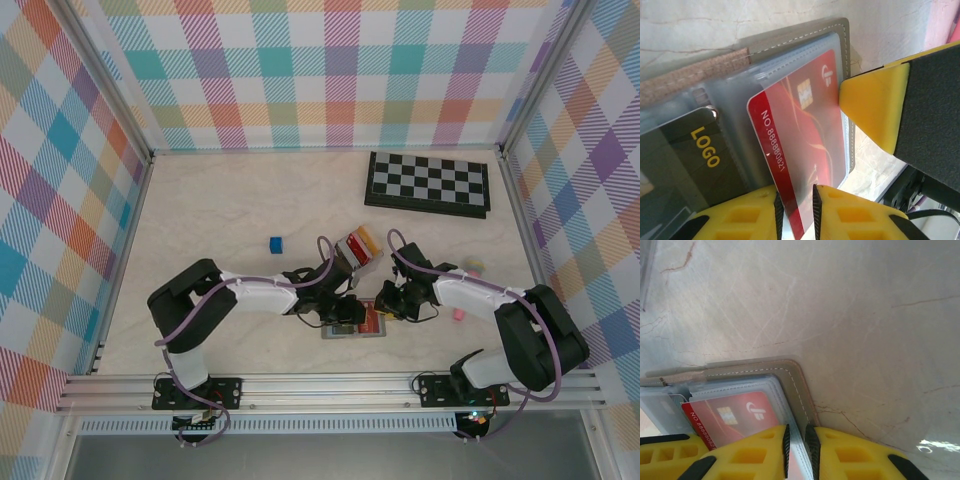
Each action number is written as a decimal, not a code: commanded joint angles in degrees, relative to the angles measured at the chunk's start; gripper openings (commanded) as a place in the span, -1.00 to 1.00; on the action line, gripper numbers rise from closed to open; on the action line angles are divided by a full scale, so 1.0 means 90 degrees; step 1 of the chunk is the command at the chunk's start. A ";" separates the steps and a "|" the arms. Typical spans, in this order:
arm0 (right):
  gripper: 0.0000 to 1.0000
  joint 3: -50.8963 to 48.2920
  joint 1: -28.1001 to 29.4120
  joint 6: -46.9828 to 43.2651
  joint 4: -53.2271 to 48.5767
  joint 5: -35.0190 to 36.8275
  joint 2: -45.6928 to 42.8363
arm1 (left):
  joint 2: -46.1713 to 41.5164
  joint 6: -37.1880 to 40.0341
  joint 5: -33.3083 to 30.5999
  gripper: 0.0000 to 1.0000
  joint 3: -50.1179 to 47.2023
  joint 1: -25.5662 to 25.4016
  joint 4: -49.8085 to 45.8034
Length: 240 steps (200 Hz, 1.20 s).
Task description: Put the credit cards into the card holder
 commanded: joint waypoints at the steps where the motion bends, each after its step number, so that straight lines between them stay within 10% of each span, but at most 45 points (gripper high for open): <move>1: -0.56 -0.0247 0.0097 0.0087 -0.0085 0.0424 0.0217 | 0.0151 0.0206 0.0288 -0.51 0.0286 -0.0224 -0.0029; 122: -0.32 0.0460 0.0084 -0.0171 -0.1040 0.0947 -0.0687 | -0.1468 0.0284 -0.1370 0.10 -0.0129 -0.0065 -0.1220; 240: 0.00 0.2436 0.0082 -0.1496 -0.2076 0.1991 -0.0554 | -0.0755 -0.0578 -0.1146 0.21 0.0816 0.2063 -0.1484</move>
